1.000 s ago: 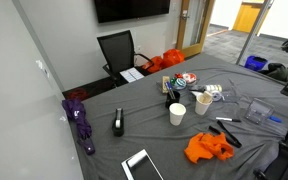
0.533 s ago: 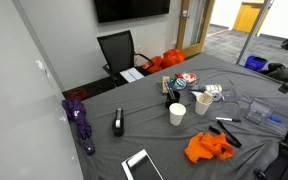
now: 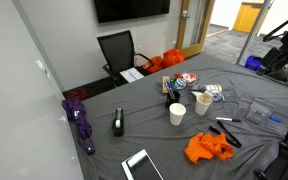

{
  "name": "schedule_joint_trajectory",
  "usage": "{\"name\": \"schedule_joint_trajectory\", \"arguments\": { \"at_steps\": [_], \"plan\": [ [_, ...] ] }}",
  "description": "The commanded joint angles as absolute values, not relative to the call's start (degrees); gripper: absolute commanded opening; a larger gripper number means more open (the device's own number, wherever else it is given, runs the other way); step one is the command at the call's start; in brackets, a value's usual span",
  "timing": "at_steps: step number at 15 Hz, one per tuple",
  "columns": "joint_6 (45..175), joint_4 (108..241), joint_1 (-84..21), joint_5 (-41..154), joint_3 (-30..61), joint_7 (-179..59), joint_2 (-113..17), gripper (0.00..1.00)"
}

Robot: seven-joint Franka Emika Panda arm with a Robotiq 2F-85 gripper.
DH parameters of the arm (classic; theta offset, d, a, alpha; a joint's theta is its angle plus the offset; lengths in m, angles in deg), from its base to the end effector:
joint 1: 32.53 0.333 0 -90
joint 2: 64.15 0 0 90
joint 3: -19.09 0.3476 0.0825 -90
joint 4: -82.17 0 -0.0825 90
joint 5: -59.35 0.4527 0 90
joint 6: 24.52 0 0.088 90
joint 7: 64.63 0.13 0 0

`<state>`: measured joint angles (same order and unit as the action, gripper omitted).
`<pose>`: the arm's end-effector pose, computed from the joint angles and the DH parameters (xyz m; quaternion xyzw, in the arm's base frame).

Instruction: Move the tray forward

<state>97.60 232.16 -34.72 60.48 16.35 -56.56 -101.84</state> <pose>0.4105 -0.0335 0.4497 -0.9896 0.1135 -0.0844 0.0261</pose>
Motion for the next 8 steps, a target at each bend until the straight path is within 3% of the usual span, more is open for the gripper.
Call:
{"name": "schedule_joint_trajectory", "arguments": {
  "at_steps": [1,8],
  "plan": [
    [101.0,226.6,-37.6,61.9,16.1,-53.0,-92.1,1.0],
    [103.2,217.5,-40.1,61.1,17.7,-37.2,-79.5,1.0]
  ]
}}
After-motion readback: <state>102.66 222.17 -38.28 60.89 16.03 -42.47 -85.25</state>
